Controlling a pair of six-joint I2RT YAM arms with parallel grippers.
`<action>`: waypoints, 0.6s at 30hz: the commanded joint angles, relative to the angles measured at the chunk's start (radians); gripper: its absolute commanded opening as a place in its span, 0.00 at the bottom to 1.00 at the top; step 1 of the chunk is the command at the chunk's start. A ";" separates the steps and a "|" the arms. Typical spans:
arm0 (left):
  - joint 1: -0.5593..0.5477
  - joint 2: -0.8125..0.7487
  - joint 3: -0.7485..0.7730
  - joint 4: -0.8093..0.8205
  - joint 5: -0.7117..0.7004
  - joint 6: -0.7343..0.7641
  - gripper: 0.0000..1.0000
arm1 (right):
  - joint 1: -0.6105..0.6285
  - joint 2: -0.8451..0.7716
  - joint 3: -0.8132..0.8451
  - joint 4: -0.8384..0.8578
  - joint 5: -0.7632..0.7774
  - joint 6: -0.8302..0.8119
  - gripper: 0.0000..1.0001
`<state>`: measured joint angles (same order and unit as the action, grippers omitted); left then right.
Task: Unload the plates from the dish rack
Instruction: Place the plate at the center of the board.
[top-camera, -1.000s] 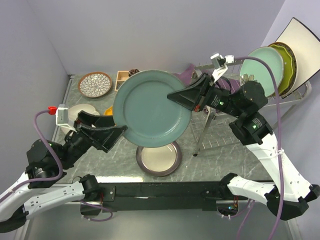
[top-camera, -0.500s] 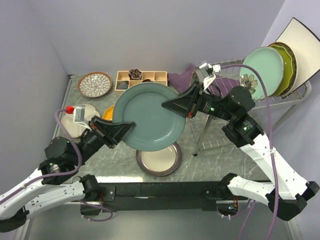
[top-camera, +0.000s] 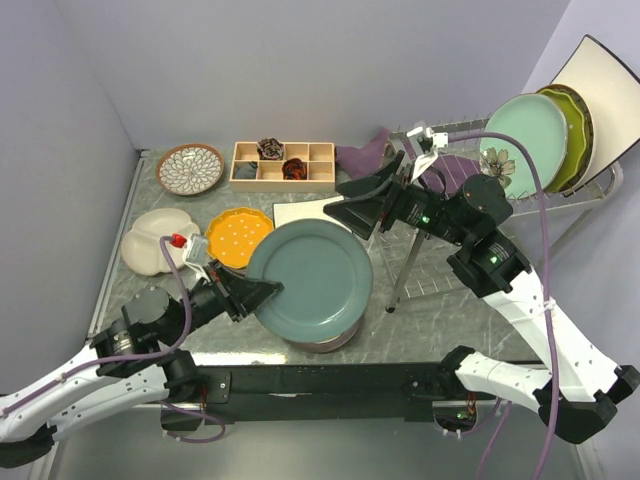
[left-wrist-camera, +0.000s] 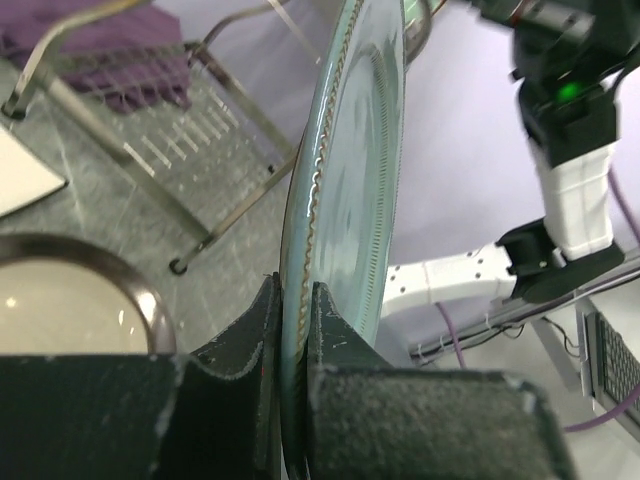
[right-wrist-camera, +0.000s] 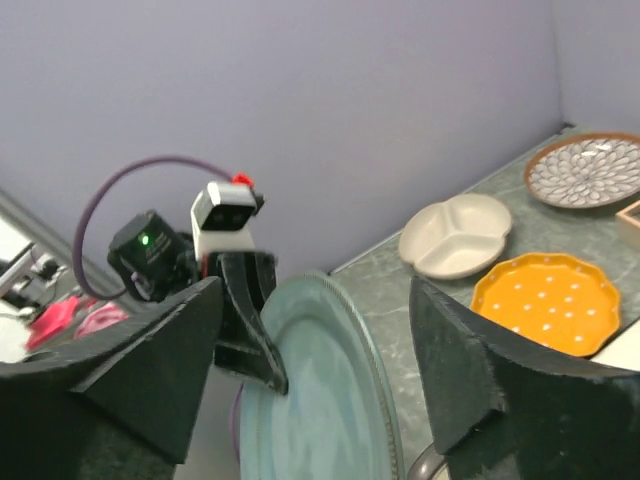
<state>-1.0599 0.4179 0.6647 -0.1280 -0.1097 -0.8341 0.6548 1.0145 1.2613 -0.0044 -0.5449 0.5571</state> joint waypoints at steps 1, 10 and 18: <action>-0.003 -0.109 0.023 0.134 0.002 -0.069 0.01 | 0.005 -0.013 0.082 -0.037 0.106 -0.092 0.91; -0.003 -0.050 -0.034 -0.048 -0.194 -0.091 0.01 | 0.005 -0.074 0.207 -0.187 0.461 -0.209 1.00; 0.012 0.113 -0.030 -0.107 -0.265 -0.141 0.01 | 0.005 -0.241 0.135 -0.249 0.628 -0.263 1.00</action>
<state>-1.0615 0.5144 0.6109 -0.3626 -0.3244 -0.9024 0.6548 0.8513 1.4147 -0.2344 -0.0357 0.3408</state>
